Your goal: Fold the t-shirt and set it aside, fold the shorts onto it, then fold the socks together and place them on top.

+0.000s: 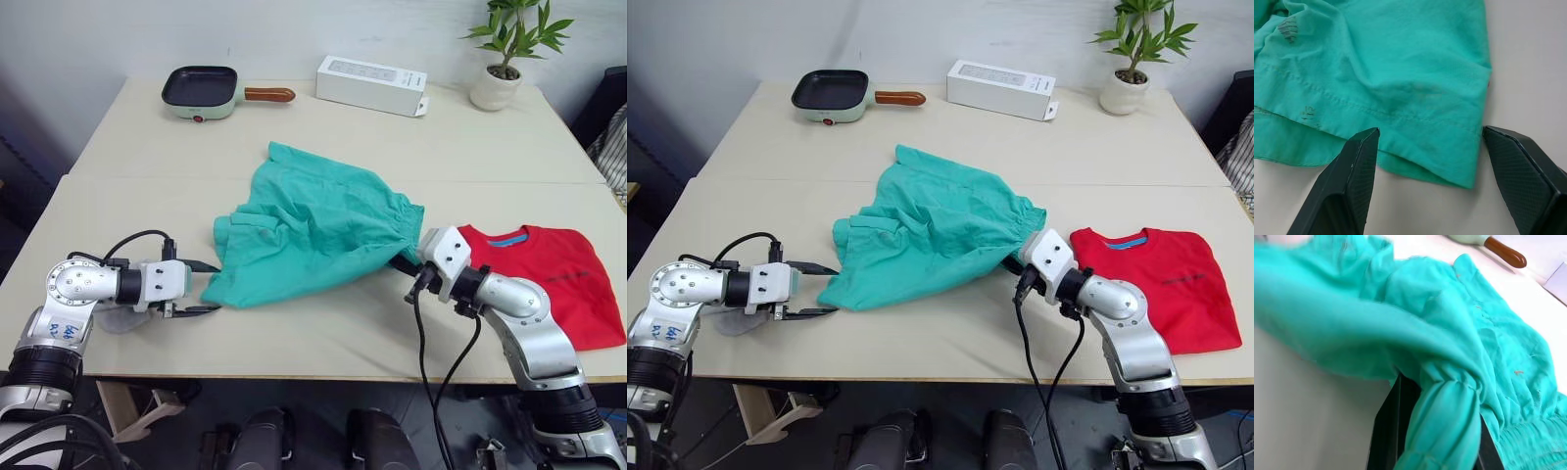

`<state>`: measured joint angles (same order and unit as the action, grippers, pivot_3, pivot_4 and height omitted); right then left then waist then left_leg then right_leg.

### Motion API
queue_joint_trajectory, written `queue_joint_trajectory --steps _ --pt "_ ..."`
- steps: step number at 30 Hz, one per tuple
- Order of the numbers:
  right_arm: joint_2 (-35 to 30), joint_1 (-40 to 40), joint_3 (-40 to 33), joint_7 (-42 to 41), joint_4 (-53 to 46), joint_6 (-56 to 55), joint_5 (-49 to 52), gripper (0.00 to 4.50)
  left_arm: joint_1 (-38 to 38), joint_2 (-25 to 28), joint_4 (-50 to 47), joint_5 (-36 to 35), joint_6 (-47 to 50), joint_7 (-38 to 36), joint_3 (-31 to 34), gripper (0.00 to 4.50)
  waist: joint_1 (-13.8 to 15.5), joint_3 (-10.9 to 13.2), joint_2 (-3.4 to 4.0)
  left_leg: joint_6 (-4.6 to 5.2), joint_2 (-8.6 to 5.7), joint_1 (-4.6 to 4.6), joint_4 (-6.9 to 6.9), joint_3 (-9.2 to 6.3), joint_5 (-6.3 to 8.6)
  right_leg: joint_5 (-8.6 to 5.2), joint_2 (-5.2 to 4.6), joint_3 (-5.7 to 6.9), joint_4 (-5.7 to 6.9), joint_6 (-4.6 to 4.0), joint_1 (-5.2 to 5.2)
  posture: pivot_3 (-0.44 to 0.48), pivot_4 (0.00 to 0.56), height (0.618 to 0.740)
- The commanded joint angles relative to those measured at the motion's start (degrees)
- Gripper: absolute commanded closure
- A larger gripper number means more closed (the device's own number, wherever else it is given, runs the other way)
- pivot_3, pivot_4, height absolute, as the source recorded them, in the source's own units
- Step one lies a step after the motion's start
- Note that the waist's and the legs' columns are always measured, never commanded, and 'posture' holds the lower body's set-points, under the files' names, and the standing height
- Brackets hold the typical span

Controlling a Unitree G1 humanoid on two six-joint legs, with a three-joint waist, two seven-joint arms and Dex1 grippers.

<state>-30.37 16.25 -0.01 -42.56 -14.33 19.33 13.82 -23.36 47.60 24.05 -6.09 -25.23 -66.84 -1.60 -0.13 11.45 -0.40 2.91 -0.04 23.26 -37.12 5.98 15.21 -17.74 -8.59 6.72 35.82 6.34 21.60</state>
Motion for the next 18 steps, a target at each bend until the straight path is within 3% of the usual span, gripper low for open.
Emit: queue_joint_trajectory --steps 1,5,10,13,18 --pt "0.3 2.1 -2.0 0.9 -5.1 6.1 5.2 4.44 1.2 -2.5 -2.1 1.3 -1.4 2.5 -1.3 0.97 0.1 0.0 0.0 0.0 0.0 0.0 -0.02 0.0 0.01 0.0 0.0 -0.01 0.0 0.0 0.0 0.0 0.15 0.74" --pt "0.5 3.9 -2.6 2.4 -7.8 13.1 9.4 4.44 2.0 -5.1 -3.7 2.9 -2.8 3.8 -3.0 0.97 0.1 0.0 0.0 -0.24 -0.01 0.0 0.01 0.0 0.15 0.0 -0.05 -0.03 -0.01 0.0 0.01 0.0 0.15 0.74" --pt "-0.2 5.1 -3.4 4.0 -9.3 18.0 12.2 4.44 -0.6 -6.0 2.1 10.6 -8.8 8.5 -6.0 0.97 0.6 0.0 0.06 -0.24 -0.04 0.0 0.02 -0.01 0.17 0.0 -0.06 0.01 -0.03 0.0 0.0 0.0 0.15 0.74" --pt "-0.8 5.3 -4.2 4.5 -9.6 19.3 12.9 4.5 -2.7 -6.0 5.8 13.3 -9.8 10.4 -7.6 1.5 1.2 -0.1 0.22 -0.02 -0.06 -0.02 0.0 0.03 0.24 0.03 -0.08 -0.02 -0.04 0.04 -0.02 0.0 0.15 0.74" --pt "-2.1 5.4 -5.1 3.8 -9.7 20.1 14.1 4.5 -5.4 -4.7 10.8 16.5 -8.6 12.1 -10.0 3.11 1.6 -0.2 0.37 0.06 0.0 -0.08 0.03 0.01 0.12 0.1 -0.08 -0.02 -0.03 -0.05 -0.03 0.0 0.15 0.74"
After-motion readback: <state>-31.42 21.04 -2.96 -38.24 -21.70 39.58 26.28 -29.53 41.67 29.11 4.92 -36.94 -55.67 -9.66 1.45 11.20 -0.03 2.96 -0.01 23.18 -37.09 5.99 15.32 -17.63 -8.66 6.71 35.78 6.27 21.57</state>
